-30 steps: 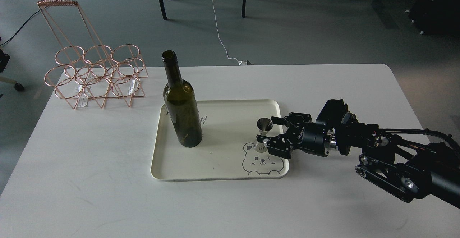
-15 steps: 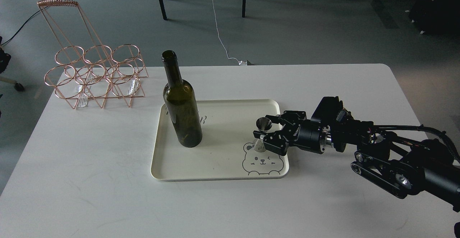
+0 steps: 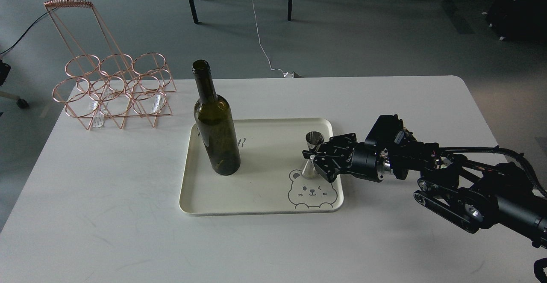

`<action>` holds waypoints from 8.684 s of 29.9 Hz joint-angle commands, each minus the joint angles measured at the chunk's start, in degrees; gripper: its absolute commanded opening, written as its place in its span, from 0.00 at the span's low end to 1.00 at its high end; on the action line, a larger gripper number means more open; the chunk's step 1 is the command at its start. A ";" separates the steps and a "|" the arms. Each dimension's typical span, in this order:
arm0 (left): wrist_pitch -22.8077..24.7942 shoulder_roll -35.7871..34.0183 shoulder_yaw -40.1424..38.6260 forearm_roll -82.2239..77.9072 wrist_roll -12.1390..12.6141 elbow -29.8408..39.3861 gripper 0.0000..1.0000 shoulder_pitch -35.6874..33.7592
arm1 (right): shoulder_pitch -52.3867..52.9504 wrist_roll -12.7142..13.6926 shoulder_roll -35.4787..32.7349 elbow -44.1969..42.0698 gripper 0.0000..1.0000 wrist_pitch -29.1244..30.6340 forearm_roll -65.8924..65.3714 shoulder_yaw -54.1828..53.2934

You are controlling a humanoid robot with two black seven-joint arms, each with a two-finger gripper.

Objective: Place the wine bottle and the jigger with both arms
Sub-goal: 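Close the right gripper around the jigger and lift it, then carry the jigger off the tray toward the table edge nearest the right arm, then set the jigger down on the table, open and withdraw the right gripper, then reach the left gripper toward the neck of the green wine bottle, then grasp the bottle neck with the left gripper and lift it toward the rack, then lower the bottle into the copper wine rack with the left gripper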

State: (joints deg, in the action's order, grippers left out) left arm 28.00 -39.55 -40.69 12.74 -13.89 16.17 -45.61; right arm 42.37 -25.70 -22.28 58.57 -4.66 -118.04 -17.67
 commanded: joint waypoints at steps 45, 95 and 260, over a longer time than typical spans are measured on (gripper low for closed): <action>0.00 -0.44 0.08 0.00 0.09 0.27 0.98 -0.18 | -12.66 0.21 -22.02 -5.22 0.05 -19.33 23.56 -6.24; 0.00 -2.29 0.08 -0.09 0.09 0.53 0.98 -0.36 | -16.44 -2.30 -32.38 4.70 0.90 -23.34 23.74 -0.17; -16.57 -23.30 13.35 -104.85 -9.05 53.36 0.14 -18.46 | 8.34 -2.30 -5.84 -47.33 0.99 32.66 135.97 -11.86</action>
State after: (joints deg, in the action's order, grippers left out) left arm 11.66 -63.94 -27.54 -91.95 -22.94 71.13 -64.36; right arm 50.62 -28.00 -27.95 11.21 28.00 17.86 -29.62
